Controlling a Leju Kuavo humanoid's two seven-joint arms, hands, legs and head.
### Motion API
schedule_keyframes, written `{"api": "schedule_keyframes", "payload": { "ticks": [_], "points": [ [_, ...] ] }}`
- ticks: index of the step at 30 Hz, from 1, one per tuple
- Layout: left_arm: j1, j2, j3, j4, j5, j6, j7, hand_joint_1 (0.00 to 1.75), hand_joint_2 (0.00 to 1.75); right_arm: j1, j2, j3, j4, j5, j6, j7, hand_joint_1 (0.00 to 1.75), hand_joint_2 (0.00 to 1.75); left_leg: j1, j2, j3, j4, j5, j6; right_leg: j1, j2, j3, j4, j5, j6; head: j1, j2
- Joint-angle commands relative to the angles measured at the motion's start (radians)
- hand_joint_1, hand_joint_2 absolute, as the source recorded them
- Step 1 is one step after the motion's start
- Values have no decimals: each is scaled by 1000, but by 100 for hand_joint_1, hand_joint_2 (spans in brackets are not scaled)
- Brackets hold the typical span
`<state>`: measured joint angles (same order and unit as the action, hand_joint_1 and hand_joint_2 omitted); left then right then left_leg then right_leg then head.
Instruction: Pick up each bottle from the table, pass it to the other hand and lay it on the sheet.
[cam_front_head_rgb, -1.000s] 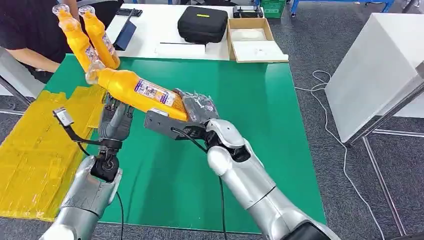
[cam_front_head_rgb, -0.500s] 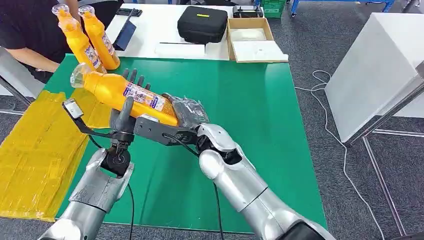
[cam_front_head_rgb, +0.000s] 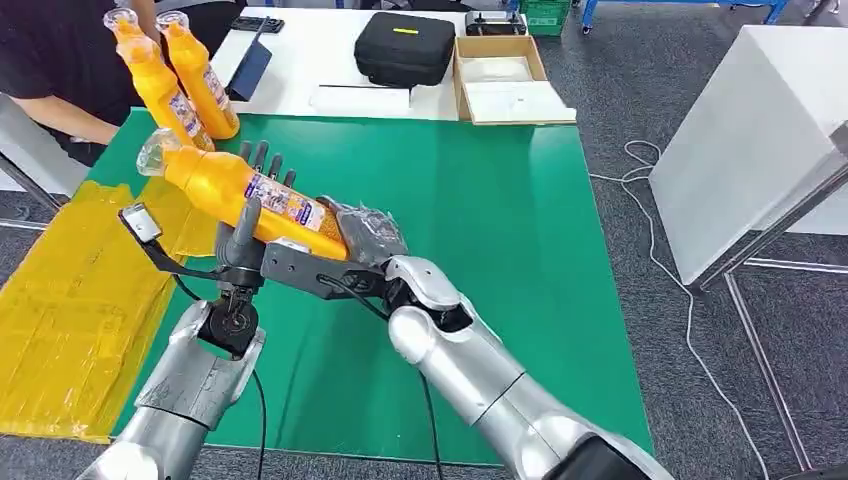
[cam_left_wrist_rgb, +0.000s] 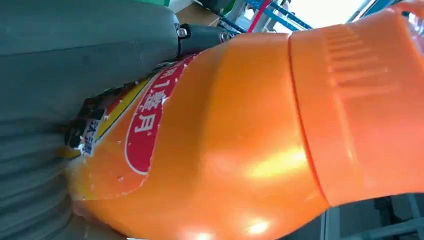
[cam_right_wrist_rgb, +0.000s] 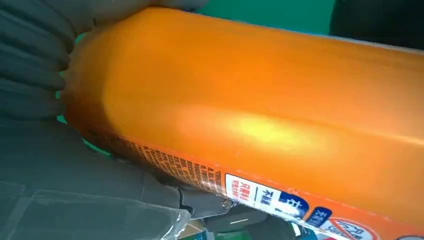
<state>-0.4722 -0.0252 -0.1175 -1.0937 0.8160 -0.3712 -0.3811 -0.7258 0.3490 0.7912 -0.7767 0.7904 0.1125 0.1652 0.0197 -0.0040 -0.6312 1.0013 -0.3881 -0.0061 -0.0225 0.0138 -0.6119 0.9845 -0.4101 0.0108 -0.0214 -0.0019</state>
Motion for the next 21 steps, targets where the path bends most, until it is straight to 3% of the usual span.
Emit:
{"api": "schedule_keyframes", "payload": {
  "ticks": [1,21],
  "points": [
    [-85,-18,-13,70,-15,-22,-6,175,175,3,0,85,119,9,10,-4,175,175,1,-3,2,0,0,0,1,-4,3,-1,-1,-1,0,0],
    [-95,-32,16,111,-36,-48,-12,175,175,15,0,23,143,55,12,-6,175,175,0,-5,4,0,-1,1,1,-7,2,-1,-2,-2,-1,0]
  ]
}}
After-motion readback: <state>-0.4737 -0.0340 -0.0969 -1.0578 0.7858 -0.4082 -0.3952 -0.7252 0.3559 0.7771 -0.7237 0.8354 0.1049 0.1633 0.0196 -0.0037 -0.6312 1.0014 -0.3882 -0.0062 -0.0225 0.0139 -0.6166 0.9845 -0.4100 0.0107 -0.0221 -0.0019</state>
